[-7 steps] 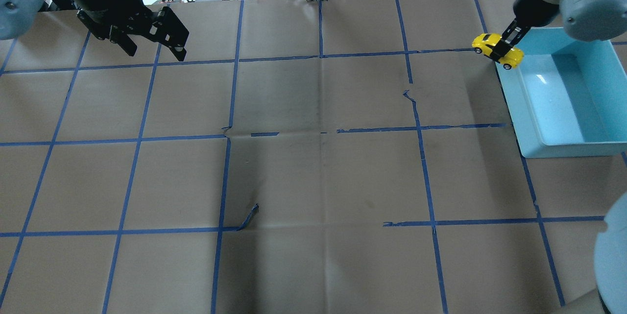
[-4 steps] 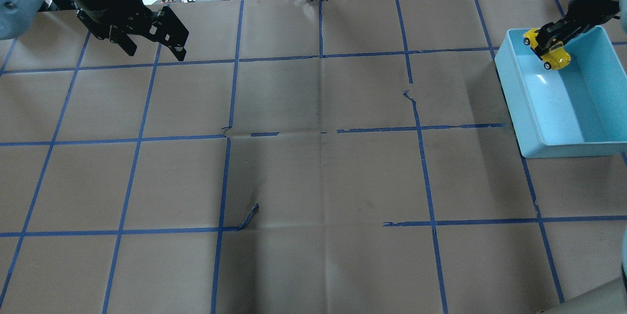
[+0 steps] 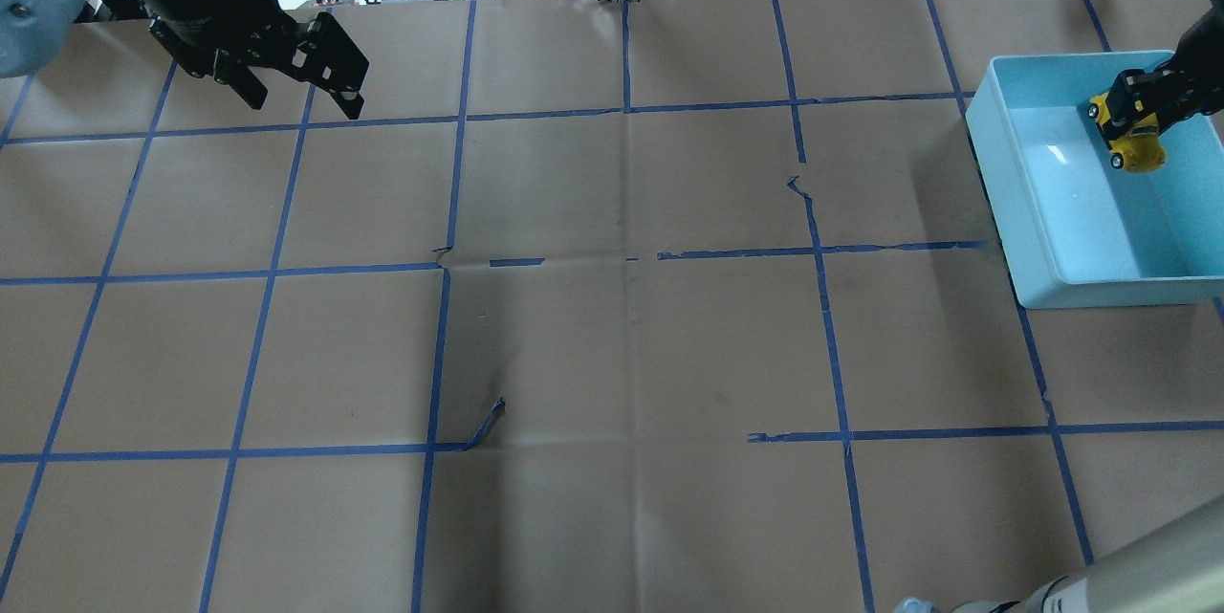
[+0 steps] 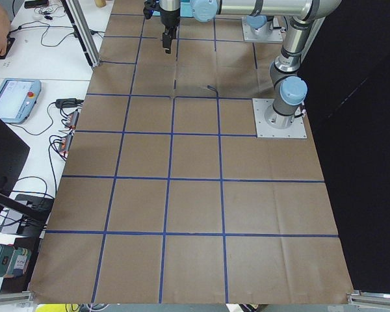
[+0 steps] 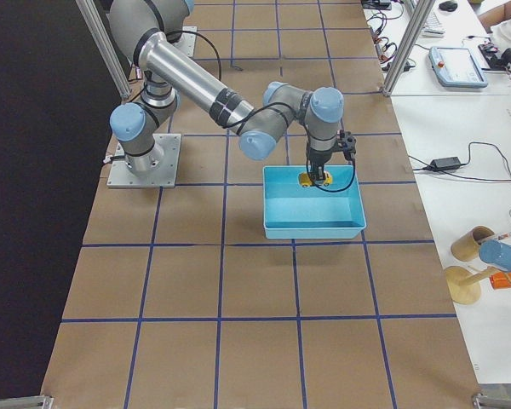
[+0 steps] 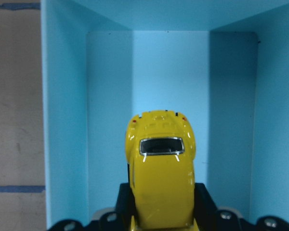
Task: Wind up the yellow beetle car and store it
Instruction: 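Lower the held car into the blue bin with the right gripper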
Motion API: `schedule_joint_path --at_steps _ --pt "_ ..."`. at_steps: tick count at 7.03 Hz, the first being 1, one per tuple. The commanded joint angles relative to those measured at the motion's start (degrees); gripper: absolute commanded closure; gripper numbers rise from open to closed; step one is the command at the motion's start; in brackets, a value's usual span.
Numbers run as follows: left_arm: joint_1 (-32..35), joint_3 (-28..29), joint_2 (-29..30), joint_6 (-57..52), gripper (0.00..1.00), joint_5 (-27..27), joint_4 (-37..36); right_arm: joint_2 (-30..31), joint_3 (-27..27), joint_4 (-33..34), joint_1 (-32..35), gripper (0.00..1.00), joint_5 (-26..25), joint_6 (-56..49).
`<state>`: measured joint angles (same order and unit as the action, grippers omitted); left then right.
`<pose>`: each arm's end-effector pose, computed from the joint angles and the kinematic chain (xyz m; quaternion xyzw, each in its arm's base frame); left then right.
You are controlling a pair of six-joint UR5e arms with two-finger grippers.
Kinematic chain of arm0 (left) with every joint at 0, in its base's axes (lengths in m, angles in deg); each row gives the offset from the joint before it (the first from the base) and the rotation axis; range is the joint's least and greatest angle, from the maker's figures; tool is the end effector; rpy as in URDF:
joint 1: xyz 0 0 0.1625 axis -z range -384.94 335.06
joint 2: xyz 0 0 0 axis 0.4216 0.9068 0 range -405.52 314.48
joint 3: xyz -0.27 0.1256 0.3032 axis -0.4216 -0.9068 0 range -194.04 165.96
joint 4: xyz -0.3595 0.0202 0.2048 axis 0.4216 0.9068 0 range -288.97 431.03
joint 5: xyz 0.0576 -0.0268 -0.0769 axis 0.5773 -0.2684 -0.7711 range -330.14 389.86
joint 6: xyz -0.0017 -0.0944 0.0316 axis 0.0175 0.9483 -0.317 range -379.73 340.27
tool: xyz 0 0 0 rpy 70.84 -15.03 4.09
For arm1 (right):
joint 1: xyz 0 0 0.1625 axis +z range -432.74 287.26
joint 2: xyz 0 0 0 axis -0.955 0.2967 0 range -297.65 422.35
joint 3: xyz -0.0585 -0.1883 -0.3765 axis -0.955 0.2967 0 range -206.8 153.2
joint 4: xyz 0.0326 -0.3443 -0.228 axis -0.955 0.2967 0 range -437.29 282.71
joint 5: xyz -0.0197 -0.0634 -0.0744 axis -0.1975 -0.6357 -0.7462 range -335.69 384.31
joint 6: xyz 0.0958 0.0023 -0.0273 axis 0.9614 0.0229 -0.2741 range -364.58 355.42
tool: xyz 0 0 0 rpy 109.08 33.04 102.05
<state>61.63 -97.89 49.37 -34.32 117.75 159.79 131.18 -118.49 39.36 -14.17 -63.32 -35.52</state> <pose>-0.1048 -0.5395 0.4995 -0.0975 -0.9948 0.0244 0.0148 -0.2066 -0.6016 0.3137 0.0035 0.9992 -0.0389 0.0006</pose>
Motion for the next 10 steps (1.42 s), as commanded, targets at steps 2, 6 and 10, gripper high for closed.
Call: schedule_joint_path --at_steps 2,6,10 --pt "0.0 0.0 -0.1 0.0 0.01 0.0 0.0 -1.9 -10.1 14.5 -1.3 0.73 0.1 0.9" --pt "0.0 0.0 -0.1 0.0 0.01 0.0 0.0 -1.8 -15.6 20.3 -1.3 0.01 0.1 0.7" --pt "0.0 0.0 -0.1 0.0 0.01 0.0 0.0 1.4 -12.8 17.1 -1.2 0.00 0.7 1.2"
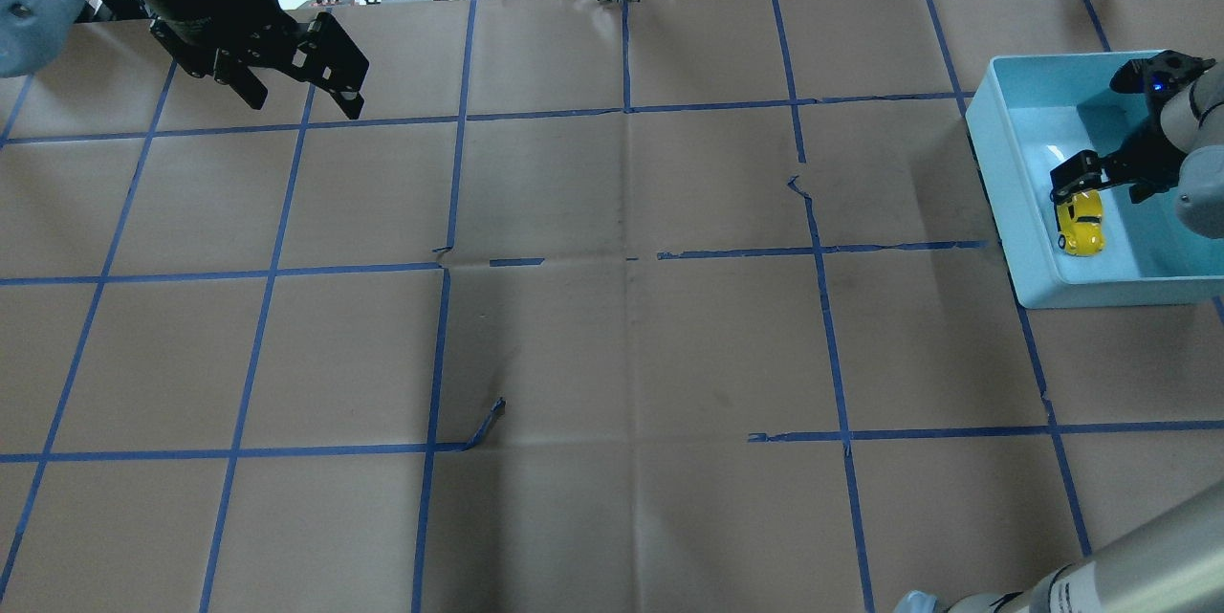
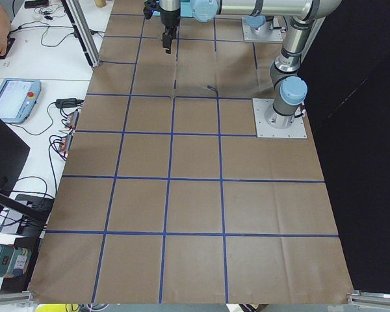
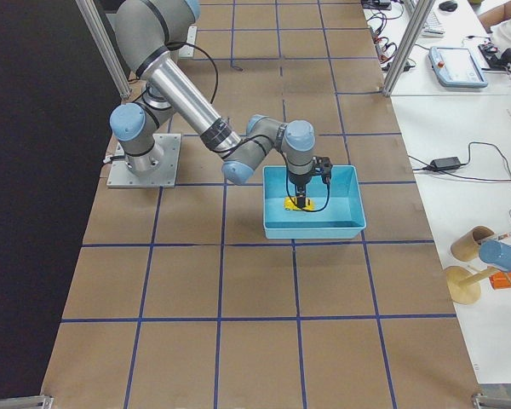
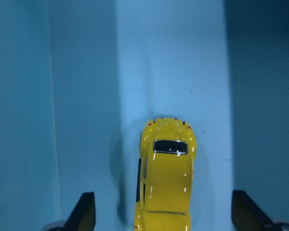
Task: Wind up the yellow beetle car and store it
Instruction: 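Open the right gripper and lift it out of the bin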
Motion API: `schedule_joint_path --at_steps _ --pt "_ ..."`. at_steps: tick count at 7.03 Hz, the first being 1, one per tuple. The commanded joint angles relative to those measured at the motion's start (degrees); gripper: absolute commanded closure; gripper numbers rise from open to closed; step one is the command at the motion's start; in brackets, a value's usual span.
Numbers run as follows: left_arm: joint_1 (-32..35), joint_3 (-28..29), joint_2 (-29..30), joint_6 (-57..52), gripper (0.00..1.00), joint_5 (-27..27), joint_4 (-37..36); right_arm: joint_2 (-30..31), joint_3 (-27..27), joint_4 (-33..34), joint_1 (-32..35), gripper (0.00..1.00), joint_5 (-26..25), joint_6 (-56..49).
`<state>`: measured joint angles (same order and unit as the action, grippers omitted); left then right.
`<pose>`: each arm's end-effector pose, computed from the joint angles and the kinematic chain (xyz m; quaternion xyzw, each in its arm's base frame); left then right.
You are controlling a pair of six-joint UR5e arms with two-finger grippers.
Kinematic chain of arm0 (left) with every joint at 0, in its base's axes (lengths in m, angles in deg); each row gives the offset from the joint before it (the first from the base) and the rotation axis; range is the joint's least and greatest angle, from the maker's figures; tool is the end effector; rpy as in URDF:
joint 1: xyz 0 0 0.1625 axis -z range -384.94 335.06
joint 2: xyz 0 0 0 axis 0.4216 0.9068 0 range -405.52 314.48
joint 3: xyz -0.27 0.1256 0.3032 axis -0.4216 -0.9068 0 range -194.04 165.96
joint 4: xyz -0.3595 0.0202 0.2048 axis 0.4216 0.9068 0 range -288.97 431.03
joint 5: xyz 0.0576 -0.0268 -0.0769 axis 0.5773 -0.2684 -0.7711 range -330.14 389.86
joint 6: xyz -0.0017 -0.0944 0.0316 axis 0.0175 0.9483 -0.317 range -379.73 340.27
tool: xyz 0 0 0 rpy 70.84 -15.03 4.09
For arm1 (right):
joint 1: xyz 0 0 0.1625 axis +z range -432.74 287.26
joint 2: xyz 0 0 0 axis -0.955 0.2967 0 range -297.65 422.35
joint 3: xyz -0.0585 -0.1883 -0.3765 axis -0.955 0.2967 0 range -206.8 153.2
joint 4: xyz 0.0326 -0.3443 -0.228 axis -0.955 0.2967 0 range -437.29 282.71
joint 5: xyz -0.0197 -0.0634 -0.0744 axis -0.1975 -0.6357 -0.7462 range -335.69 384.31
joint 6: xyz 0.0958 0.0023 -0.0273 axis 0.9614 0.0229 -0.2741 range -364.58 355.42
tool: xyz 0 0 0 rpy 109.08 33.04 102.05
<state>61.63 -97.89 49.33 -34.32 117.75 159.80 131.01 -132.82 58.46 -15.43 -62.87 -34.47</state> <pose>-0.1048 -0.5393 0.4999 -0.0975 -0.9948 0.0246 0.0147 -0.1968 -0.5625 0.2365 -0.0225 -0.9968 0.0752 0.0170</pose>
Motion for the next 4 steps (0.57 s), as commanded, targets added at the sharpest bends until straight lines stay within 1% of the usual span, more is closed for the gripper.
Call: schedule_joint_path --at_steps 1,3,4 --pt "0.0 0.0 0.0 0.0 0.01 0.0 0.0 3.4 5.0 -8.9 0.9 0.00 0.2 1.0" --pt "0.0 0.0 0.0 0.0 0.01 0.0 0.0 7.7 14.2 -25.9 6.4 0.00 -0.4 9.4" --pt "0.0 0.0 0.0 0.0 0.01 0.0 0.0 10.3 16.3 -30.5 11.2 0.00 -0.5 16.3"
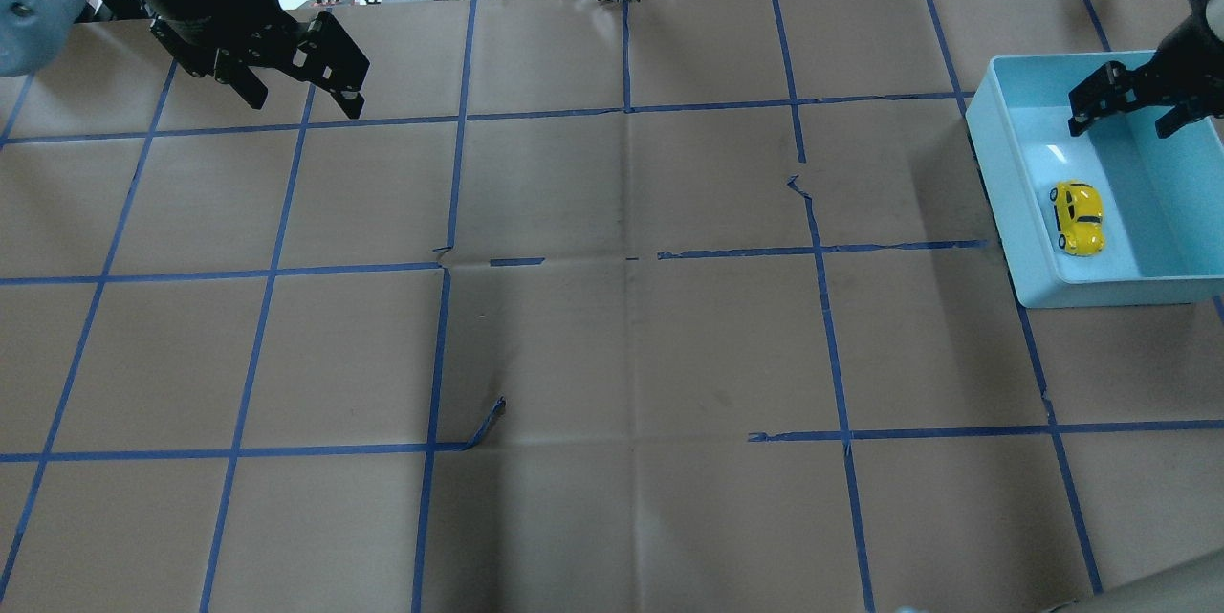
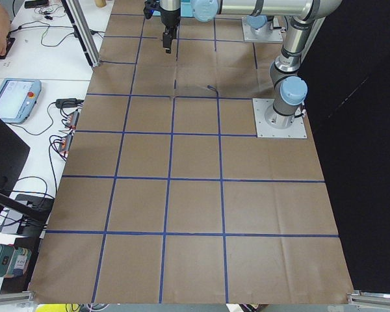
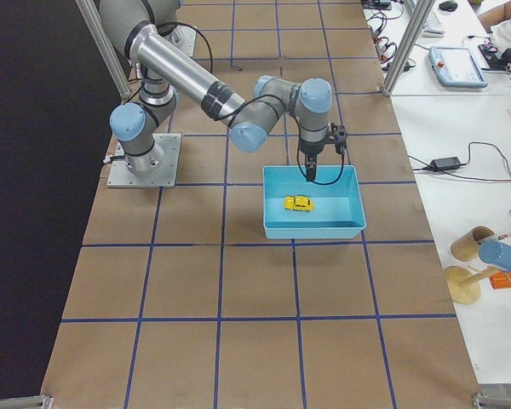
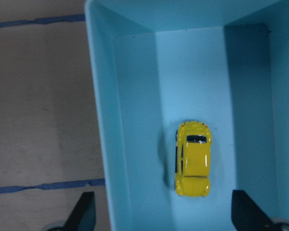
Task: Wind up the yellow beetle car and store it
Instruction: 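Open the right gripper and lift it out of the bin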
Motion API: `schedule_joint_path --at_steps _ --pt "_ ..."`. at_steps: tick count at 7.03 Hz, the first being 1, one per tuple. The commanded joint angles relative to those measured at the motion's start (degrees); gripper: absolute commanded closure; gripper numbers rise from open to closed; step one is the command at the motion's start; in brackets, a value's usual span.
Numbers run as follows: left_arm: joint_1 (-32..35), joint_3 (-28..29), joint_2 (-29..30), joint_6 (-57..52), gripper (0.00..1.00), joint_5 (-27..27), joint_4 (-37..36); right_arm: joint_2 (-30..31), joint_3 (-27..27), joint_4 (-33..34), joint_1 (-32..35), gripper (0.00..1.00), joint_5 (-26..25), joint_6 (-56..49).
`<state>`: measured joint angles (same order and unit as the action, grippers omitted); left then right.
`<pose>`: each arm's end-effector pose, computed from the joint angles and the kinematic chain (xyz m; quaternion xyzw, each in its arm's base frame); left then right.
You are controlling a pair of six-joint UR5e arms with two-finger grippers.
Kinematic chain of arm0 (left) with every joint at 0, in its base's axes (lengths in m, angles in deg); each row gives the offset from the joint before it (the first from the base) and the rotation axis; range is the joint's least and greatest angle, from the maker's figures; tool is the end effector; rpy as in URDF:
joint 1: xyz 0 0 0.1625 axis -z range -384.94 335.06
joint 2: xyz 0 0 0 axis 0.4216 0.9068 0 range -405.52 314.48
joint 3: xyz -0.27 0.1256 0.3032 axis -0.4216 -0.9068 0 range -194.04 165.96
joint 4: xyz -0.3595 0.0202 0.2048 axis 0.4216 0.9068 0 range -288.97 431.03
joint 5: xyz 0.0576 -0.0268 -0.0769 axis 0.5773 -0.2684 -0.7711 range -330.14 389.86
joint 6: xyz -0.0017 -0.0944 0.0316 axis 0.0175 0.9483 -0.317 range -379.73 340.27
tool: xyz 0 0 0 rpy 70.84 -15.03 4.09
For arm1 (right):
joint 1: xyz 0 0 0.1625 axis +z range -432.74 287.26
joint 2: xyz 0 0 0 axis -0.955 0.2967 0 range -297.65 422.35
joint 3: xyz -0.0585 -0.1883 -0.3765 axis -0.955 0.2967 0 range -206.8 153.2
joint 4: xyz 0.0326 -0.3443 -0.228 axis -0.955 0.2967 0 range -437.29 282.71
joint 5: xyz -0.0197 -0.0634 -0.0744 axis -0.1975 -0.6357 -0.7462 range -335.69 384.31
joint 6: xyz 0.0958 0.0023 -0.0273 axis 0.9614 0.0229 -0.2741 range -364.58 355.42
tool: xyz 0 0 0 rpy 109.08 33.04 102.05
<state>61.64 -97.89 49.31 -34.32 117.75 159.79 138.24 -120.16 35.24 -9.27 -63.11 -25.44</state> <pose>-0.1049 -0.5392 0.5001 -0.0976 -0.9948 0.0249 0.0147 -0.1384 -0.5857 0.3666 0.0484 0.9976 -0.0494 0.0029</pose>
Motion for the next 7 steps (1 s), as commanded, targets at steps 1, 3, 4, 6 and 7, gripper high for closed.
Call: schedule_joint_path --at_steps 1,3,4,6,7 --pt "0.0 0.0 0.0 0.0 0.01 0.0 0.0 5.7 4.0 -9.4 9.8 0.00 -0.4 14.8" --pt "0.0 0.0 0.0 0.0 0.01 0.0 0.0 9.9 3.5 -9.7 21.6 0.00 -1.2 28.4" --pt "0.0 0.0 0.0 0.0 0.01 0.0 0.0 10.0 4.2 -15.0 22.0 0.00 -0.7 29.9" --pt "0.0 0.0 0.0 0.0 0.01 0.0 0.0 10.2 4.3 -17.7 22.5 0.00 -0.9 29.9" --pt "0.0 0.0 0.0 0.0 0.01 0.0 0.0 10.6 4.3 -17.9 22.6 0.00 -0.8 29.9"
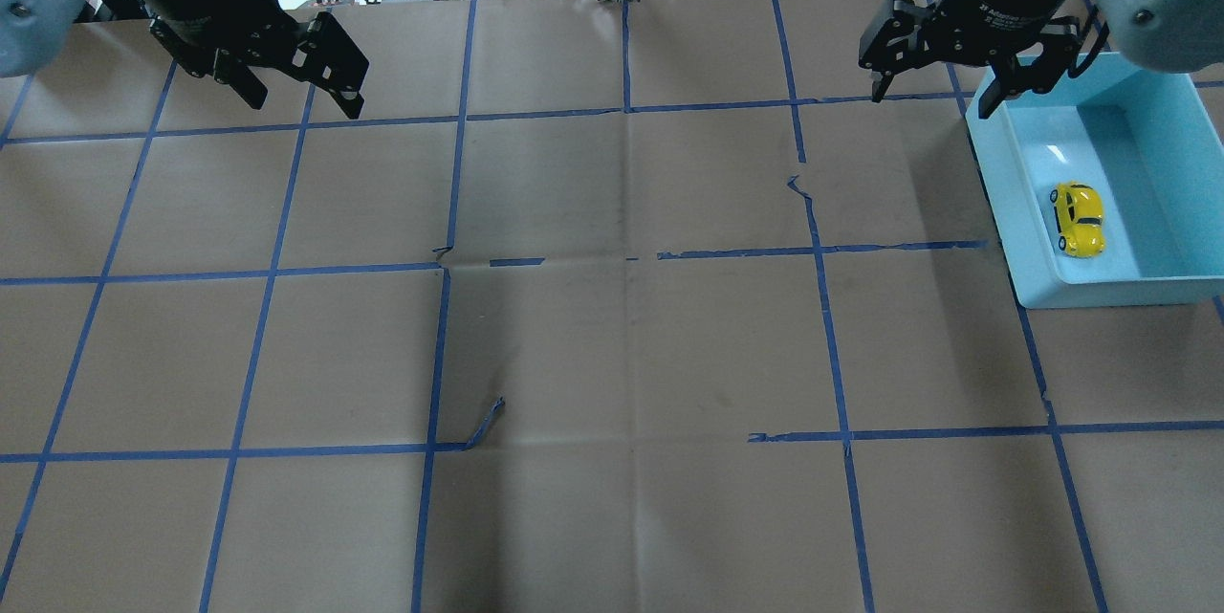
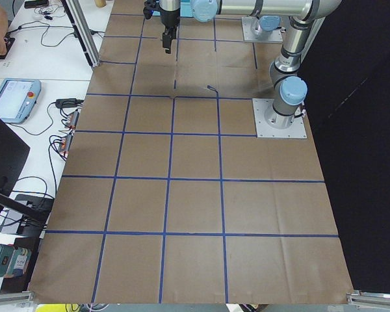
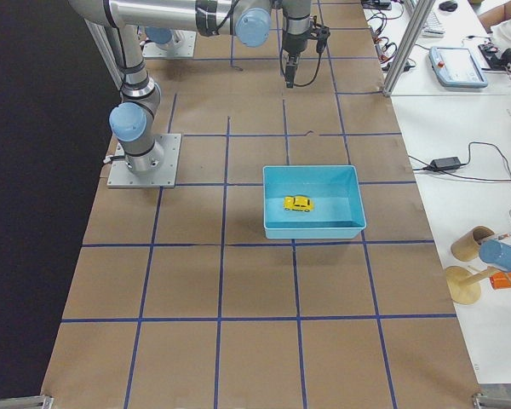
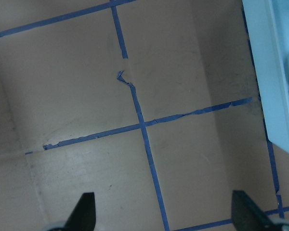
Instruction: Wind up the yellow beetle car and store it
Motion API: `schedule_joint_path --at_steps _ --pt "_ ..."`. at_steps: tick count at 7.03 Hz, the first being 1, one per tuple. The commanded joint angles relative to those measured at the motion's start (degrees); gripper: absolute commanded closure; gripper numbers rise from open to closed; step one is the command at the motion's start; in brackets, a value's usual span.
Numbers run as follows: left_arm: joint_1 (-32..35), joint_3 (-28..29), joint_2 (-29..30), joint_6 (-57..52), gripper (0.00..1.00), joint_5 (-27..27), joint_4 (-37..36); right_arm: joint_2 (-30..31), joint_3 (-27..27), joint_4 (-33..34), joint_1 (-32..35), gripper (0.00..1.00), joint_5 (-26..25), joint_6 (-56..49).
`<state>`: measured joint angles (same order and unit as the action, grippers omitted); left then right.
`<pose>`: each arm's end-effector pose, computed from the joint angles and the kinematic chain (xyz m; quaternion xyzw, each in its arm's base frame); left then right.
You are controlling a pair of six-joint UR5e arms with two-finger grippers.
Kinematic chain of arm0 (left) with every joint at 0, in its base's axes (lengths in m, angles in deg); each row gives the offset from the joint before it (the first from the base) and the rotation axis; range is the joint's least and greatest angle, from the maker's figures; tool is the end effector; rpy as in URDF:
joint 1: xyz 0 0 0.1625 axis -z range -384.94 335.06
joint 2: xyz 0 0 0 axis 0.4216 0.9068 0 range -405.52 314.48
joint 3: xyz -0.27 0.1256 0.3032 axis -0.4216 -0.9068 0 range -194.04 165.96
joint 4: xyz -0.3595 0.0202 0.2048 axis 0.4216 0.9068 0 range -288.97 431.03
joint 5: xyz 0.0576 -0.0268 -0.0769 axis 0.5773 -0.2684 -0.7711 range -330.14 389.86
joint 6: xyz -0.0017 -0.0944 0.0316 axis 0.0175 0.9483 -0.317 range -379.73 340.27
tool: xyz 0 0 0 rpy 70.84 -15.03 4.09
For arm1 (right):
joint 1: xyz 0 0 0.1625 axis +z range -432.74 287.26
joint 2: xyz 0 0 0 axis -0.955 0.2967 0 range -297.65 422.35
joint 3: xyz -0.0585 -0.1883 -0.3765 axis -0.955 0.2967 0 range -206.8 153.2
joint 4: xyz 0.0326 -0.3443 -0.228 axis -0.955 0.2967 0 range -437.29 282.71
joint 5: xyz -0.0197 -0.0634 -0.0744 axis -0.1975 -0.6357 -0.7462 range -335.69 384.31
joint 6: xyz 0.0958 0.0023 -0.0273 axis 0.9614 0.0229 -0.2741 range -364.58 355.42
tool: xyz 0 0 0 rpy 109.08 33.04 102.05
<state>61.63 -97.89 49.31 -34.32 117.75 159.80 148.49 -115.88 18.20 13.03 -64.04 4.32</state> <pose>-0.1048 -0.5392 0.5001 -0.0975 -0.9948 0.0248 0.0147 0.0971 -0.5330 0.4714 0.1139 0.9931 -0.0216 0.0153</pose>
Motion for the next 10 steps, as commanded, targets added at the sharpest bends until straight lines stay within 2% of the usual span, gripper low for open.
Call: schedule_joint_path --at_steps 1,3,10 --pt "0.0 0.0 0.0 0.0 0.01 0.0 0.0 0.3 0.1 -1.8 0.5 0.00 -0.2 0.2" --pt "0.0 0.0 0.0 0.0 0.01 0.0 0.0 -0.4 2.6 -5.0 1.1 0.00 -0.4 0.2" --pt "0.0 0.1 0.0 0.0 0.01 0.0 0.0 -2.5 1.2 -0.5 1.1 0.00 0.3 0.2"
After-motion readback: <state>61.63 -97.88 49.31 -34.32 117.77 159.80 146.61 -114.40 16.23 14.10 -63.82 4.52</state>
